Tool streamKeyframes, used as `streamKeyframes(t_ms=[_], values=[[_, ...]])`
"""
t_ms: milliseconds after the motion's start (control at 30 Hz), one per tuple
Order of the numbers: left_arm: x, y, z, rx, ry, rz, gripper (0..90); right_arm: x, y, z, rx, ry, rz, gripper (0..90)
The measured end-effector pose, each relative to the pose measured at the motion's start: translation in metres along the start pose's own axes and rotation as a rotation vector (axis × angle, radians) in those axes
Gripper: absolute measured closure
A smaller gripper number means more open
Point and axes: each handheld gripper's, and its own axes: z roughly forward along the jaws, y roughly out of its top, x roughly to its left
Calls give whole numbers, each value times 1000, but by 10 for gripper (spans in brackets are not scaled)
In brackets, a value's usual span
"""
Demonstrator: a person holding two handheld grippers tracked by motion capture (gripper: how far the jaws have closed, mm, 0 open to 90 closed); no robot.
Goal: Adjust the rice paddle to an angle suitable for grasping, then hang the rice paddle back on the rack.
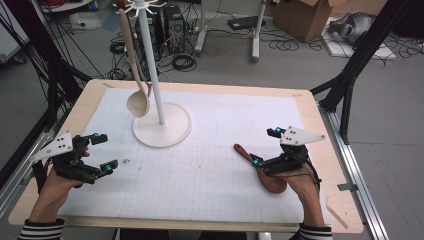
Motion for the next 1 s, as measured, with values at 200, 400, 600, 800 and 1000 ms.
streamKeyframes(t_ms=[200,400,600,800,1000], values=[[-1,0,-1,-10,5,4,17,12,-12,-14,-106,-16,-7,5],[-3,1,-3,-22,5,8,17,20,-21,-20,-174,-24,-12,5],[-3,1,-4,-20,4,13,17,27,-26,-18,-189,-23,-14,5],[-2,0,-7,-26,8,7,17,27,-28,-19,-200,-31,2,5],[-1,0,-11,-28,15,4,17,29,-29,-23,-210,-46,12,5]])
